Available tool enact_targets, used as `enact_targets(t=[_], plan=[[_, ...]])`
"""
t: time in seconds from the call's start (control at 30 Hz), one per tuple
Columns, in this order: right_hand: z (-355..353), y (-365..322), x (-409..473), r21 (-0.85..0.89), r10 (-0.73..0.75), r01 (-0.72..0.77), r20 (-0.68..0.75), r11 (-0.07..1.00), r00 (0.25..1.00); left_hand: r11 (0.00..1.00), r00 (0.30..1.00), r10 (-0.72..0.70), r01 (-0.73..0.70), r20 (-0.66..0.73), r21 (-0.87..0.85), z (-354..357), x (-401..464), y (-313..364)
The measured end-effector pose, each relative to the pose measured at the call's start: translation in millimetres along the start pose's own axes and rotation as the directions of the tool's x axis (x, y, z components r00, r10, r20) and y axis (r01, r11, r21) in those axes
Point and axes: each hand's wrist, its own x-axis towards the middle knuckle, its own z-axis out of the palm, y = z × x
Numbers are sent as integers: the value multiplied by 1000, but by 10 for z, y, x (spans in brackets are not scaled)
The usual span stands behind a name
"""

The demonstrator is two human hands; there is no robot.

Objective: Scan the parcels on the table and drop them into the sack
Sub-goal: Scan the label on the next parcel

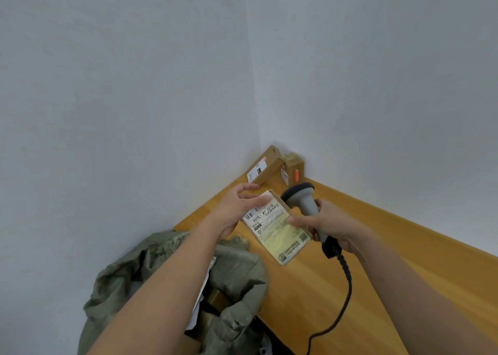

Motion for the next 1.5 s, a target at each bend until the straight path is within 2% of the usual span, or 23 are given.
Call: enact_targets(t=[0.13,0.23,0.3,0.47,0.6,0.73,0.97,1.13,1.5], plan=[[42,-24,18,225,30,-12,-77,974,997,988,995,-89,83,-39,-127,31,-17,-137],[75,-41,49,346,67,7,-202,938,977,969,973,-208,219,97,-116,49,-70,-286],[95,-64,54,390,82,18,-238,920,968,960,956,-246,263,162,-97,93,-112,-342],[108,-108,35,398,68,48,-272,916,960,951,967,-209,236,146,-199,144,-99,-340],[64,-211,-39,321,51,56,-316,945,948,960,975,-221,217,-4,-176,47,-34,-371],[-17,-432,-267,275,-21,87,-233,957,972,953,948,-279,253,-154,-167,-75,20,-448],[0,-871,-756,280,-231,253,-111,926,967,925,889,-358,296,-285,-238,-248,31,-524],[8,-1027,-958,347,-265,271,-67,898,962,921,873,-362,278,-328,-274,-319,-6,-548],[8,-1061,-1100,361,-309,307,-53,881,950,909,860,-373,265,-347,-320,-321,-100,-585]])
